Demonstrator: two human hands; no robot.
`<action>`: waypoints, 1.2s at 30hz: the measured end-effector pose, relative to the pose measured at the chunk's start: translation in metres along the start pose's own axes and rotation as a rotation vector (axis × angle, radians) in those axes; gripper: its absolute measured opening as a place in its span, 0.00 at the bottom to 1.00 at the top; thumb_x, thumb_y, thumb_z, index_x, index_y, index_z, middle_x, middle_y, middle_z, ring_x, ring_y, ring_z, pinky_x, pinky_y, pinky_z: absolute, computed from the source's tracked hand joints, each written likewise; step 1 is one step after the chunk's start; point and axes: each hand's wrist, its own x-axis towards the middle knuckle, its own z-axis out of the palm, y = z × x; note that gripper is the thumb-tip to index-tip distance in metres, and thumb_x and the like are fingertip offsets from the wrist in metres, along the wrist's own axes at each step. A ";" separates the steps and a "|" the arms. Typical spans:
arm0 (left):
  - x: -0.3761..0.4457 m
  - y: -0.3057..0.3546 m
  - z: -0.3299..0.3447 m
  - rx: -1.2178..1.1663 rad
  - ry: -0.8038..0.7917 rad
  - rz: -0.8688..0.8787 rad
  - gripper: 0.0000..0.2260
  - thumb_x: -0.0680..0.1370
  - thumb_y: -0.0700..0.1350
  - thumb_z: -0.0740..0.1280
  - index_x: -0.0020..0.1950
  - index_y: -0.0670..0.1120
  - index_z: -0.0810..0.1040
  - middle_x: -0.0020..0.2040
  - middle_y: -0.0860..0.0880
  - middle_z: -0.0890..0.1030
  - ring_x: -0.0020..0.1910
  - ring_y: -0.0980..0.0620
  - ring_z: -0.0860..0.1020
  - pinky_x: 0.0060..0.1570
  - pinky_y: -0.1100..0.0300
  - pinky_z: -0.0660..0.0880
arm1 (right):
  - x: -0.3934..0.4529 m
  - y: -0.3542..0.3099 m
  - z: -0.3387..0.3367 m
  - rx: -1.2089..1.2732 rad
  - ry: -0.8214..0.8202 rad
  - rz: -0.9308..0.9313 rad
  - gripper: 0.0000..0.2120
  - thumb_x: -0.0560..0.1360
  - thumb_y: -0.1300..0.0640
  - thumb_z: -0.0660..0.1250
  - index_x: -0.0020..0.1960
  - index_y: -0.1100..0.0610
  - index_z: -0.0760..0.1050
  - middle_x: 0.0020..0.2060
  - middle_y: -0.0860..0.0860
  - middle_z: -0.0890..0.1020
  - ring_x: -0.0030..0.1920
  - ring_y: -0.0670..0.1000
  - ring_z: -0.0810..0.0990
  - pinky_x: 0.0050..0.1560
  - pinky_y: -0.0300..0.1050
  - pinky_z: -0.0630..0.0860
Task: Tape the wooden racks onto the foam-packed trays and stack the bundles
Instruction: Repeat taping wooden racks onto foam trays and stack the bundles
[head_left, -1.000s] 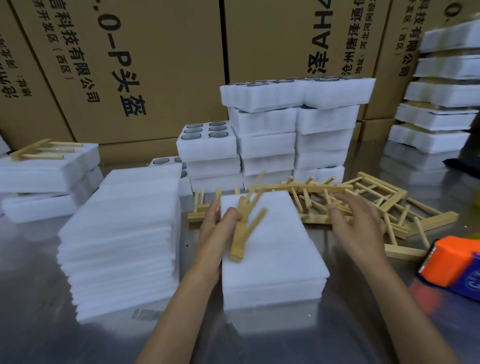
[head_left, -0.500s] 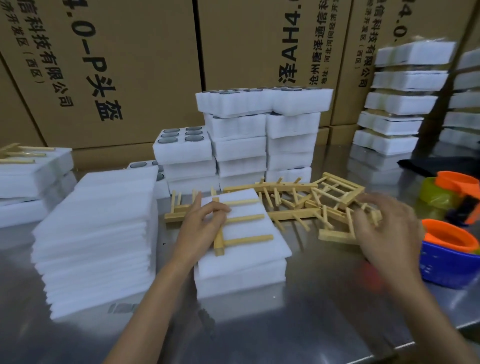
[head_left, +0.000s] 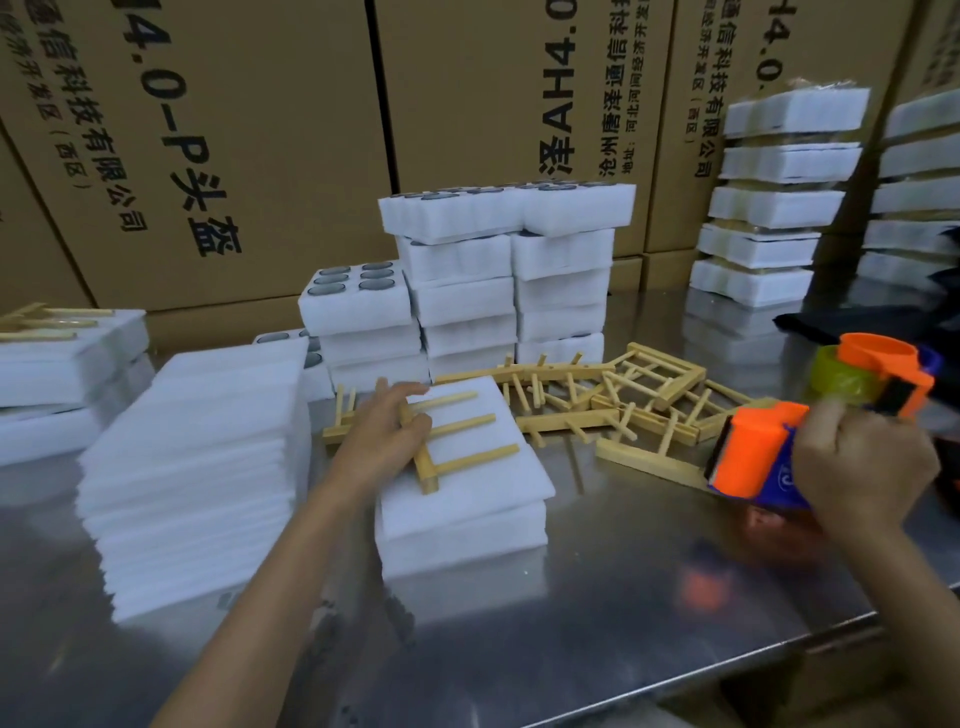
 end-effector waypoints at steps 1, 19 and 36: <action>-0.003 0.006 0.001 0.069 0.068 0.038 0.15 0.81 0.43 0.64 0.66 0.57 0.74 0.81 0.47 0.54 0.81 0.50 0.47 0.74 0.55 0.53 | 0.005 -0.008 -0.004 0.045 0.042 -0.019 0.27 0.77 0.55 0.52 0.33 0.76 0.75 0.27 0.72 0.75 0.30 0.69 0.77 0.34 0.53 0.68; -0.071 0.111 0.024 -0.681 -0.301 0.057 0.11 0.82 0.40 0.62 0.60 0.45 0.83 0.55 0.48 0.86 0.56 0.51 0.83 0.61 0.56 0.77 | -0.004 -0.141 -0.038 0.581 -0.130 -0.285 0.25 0.77 0.52 0.51 0.22 0.57 0.62 0.18 0.53 0.69 0.23 0.55 0.70 0.31 0.45 0.62; -0.059 0.098 -0.013 -0.741 -0.137 -0.220 0.11 0.82 0.35 0.60 0.56 0.37 0.82 0.52 0.39 0.85 0.52 0.41 0.84 0.58 0.47 0.79 | 0.017 -0.197 -0.018 0.294 -0.510 -0.636 0.16 0.81 0.53 0.51 0.37 0.57 0.67 0.30 0.51 0.70 0.31 0.49 0.66 0.29 0.45 0.54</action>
